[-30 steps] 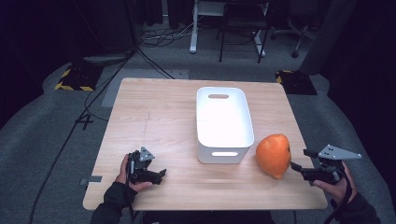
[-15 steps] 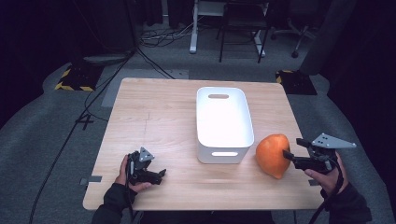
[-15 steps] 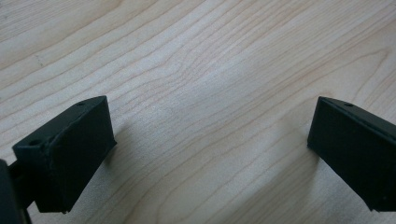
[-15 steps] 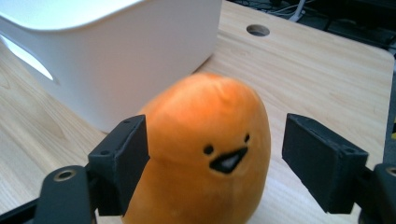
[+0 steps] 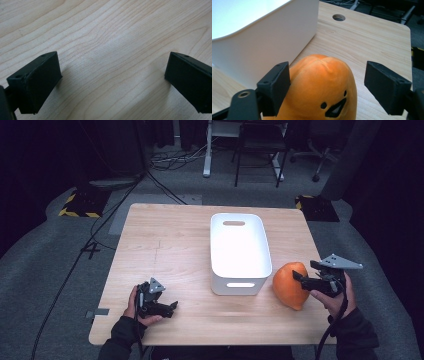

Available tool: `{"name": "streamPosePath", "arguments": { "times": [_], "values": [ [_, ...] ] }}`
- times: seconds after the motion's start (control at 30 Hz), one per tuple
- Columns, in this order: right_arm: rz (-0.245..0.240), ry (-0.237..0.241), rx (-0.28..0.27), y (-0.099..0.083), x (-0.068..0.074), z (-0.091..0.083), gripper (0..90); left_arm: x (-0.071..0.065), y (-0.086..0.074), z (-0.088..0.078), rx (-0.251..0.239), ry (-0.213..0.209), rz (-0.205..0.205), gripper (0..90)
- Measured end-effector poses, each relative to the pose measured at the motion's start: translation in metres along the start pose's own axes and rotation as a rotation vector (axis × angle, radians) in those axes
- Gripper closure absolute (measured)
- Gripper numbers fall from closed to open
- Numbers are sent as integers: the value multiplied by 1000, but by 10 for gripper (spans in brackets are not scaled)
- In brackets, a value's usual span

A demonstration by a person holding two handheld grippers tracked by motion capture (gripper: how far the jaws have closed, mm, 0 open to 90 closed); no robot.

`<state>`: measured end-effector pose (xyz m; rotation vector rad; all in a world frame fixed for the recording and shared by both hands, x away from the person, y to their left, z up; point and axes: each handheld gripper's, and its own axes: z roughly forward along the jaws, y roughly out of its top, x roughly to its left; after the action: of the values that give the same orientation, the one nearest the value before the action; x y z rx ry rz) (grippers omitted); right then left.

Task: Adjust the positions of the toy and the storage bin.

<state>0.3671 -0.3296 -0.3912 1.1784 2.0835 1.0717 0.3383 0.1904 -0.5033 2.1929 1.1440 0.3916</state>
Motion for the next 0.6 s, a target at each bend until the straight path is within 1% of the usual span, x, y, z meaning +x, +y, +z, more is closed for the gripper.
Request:
{"name": "streamPosePath", "arguments": {
  "times": [0.03,0.07,0.13,0.17,0.2,0.27,0.33,0.4,0.43,0.47,0.5,0.53,0.57,0.6],
  "values": [
    [4,12,5,-1,1,1,204,0,0,0,1,0,-1,6],
    [-6,25,13,-2,2,2,200,0,0,0,1,0,-1,6],
    [-7,59,19,-4,4,2,195,0,0,0,1,1,-1,6],
    [-17,64,16,-5,4,2,194,0,0,0,1,0,-1,6],
    [-17,64,16,-5,4,2,194,0,0,0,1,0,-1,6],
    [-31,50,39,-8,8,3,174,0,0,0,1,2,-2,6],
    [-37,45,46,-10,8,4,171,0,0,0,1,2,-2,6],
    [-17,52,63,-15,5,6,169,0,0,0,1,2,-2,6],
    [2,62,66,-17,3,7,189,0,0,0,1,2,-2,6],
    [2,62,66,-17,3,7,189,0,0,0,1,2,-2,6],
    [4,89,65,-21,0,7,282,0,0,0,1,2,-2,6],
    [4,89,65,-21,0,7,282,0,0,0,1,2,-2,6],
    [-43,108,89,-23,0,6,377,0,0,0,1,2,-2,6],
    [-48,112,96,-23,1,5,419,0,0,0,1,1,-3,6]
  ]
}}
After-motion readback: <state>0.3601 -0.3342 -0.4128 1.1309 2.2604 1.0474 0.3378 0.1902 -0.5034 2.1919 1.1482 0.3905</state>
